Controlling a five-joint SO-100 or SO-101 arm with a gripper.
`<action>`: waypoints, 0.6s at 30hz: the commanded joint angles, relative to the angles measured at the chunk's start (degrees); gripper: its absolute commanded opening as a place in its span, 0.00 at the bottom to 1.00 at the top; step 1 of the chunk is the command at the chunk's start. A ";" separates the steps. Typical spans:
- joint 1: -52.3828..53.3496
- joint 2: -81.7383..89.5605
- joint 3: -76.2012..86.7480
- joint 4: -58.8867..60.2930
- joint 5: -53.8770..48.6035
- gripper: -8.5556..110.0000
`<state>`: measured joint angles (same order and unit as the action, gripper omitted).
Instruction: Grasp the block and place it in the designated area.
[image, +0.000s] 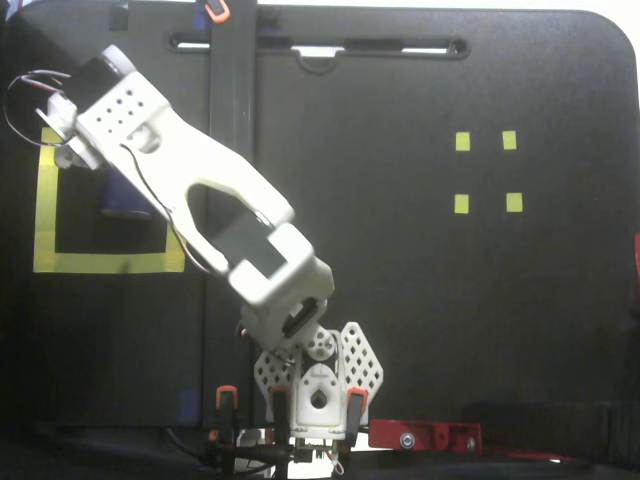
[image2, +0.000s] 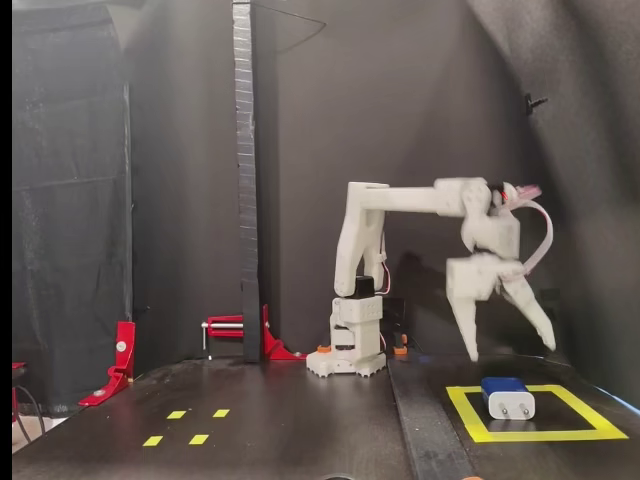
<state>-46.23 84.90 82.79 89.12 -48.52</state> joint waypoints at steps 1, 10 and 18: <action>-0.18 3.60 -1.32 0.88 -0.53 0.42; 0.00 3.60 -1.49 0.70 -0.53 0.42; 0.53 3.78 -1.58 0.18 -0.62 0.30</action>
<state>-46.14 85.78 82.79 89.82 -48.78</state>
